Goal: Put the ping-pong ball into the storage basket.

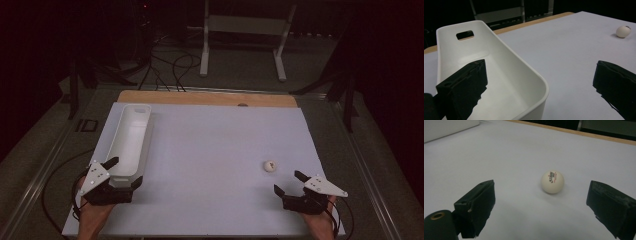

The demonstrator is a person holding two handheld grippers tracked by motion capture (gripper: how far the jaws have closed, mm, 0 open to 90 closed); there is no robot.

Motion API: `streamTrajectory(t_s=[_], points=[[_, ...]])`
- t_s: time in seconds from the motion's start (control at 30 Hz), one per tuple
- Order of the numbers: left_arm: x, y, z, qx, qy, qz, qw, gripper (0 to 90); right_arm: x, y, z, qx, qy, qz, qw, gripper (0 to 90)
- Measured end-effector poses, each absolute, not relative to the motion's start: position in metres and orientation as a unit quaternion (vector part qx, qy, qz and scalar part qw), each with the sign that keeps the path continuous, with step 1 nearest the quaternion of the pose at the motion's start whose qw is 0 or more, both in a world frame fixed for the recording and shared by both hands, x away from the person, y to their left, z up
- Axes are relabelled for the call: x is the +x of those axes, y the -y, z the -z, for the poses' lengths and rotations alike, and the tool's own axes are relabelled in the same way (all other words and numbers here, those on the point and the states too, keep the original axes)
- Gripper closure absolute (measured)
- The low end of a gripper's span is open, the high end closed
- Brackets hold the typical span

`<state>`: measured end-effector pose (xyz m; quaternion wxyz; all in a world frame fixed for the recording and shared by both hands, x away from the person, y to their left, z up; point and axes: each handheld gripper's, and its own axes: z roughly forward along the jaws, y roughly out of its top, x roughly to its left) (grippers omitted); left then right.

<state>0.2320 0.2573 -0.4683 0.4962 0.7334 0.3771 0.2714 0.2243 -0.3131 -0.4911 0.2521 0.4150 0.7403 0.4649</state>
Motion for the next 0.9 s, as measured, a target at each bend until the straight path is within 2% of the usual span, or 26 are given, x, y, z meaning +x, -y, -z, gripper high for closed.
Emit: streamTrajectory(t_s=[0.9], points=[[0.230,-0.257,0.472,0.735,-0.377,-0.274,0.494,0.1,0.232,0.318,0.481,0.438,-0.742,-0.449,0.238,7.3]])
